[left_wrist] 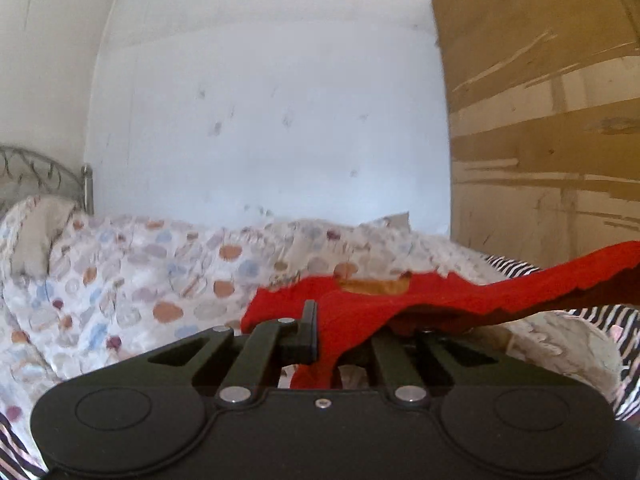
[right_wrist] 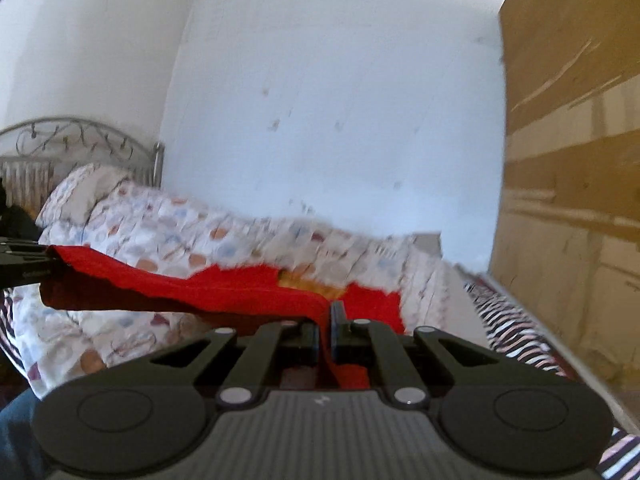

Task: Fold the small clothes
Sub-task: 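Lift the hem with both grippers and fold it toward the collar, then lay the hem down on the sweater and open both grippers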

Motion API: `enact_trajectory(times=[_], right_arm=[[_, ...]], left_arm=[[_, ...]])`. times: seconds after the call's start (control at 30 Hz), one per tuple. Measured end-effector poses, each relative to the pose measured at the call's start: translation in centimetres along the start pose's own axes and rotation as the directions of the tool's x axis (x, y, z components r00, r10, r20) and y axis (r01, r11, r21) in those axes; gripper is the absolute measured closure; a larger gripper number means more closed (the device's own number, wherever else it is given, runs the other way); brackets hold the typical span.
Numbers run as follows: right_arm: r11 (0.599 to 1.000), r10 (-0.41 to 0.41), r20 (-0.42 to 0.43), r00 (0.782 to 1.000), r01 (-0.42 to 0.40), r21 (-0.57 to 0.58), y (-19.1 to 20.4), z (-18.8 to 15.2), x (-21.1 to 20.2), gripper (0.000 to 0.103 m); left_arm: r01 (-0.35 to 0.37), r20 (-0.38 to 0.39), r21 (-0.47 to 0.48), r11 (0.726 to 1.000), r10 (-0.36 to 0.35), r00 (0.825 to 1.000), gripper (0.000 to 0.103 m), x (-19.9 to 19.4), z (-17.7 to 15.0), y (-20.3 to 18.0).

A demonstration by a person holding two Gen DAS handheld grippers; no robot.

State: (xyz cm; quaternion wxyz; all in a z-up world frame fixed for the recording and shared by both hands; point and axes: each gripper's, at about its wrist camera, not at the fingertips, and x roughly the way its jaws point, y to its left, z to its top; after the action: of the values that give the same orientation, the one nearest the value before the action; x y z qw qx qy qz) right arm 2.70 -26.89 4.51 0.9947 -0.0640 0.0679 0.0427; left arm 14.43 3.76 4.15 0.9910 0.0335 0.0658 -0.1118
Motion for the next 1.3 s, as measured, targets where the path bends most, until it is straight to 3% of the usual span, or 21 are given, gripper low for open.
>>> enact_trajectory(times=[0.13,0.3,0.4,0.67,0.83,0.9,0.97,1.1,1.3], right_arm=[[1.0,0.022,0.041,0.999,-0.022,-0.017,0.5,1.0,-4.1,0.098],[0.997,0.056,0.014,0.998,-0.055,-0.059,1.1,2.7,-8.4,0.098],[0.996,0.057,-0.001,0.998,-0.057,-0.069,1.2,3.2,-9.0,0.098],[0.995,0.069,-0.006,0.998,-0.07,-0.073,-0.4,4.2,-2.5,0.097],[0.99,0.078,-0.032,0.996,-0.082,-0.114,-2.2,5.9,5.3,0.097],[0.99,0.095,-0.083,0.992,-0.103,-0.099,-3.4,6.6,9.1,0.097],[0.99,0.12,-0.161,0.98,-0.131,-0.061,-4.7,7.4,13.5,0.097],[0.981,0.192,-0.321,0.927,-0.169,0.098,-8.1,7.9,22.2,0.097],[0.984,0.165,-0.444,0.88,-0.117,0.134,-9.7,5.6,31.2,0.097]], left_arm=[[0.027,0.026,-0.007,1.0,-0.026,0.999,0.098,-4.0,1.5,0.0],[0.053,-0.007,0.011,0.999,-0.053,0.999,0.098,-8.4,2.6,-0.2],[0.068,-0.039,-0.009,0.998,-0.068,0.997,0.098,-8.9,3.0,0.2],[0.085,-0.17,-0.105,0.991,-0.102,0.98,0.098,-2.1,5.0,2.0],[0.144,-0.253,-0.038,0.989,-0.149,0.956,0.098,5.6,7.6,2.8],[0.162,-0.302,0.031,0.986,-0.145,0.942,0.098,9.7,8.4,2.6],[0.171,-0.373,0.054,0.984,-0.139,0.917,0.098,13.8,8.9,2.7],[0.176,-0.536,-0.024,0.984,-0.162,0.829,0.097,23.0,9.2,3.7],[0.139,-0.627,-0.064,0.988,-0.148,0.765,0.097,32.4,7.3,4.8]])
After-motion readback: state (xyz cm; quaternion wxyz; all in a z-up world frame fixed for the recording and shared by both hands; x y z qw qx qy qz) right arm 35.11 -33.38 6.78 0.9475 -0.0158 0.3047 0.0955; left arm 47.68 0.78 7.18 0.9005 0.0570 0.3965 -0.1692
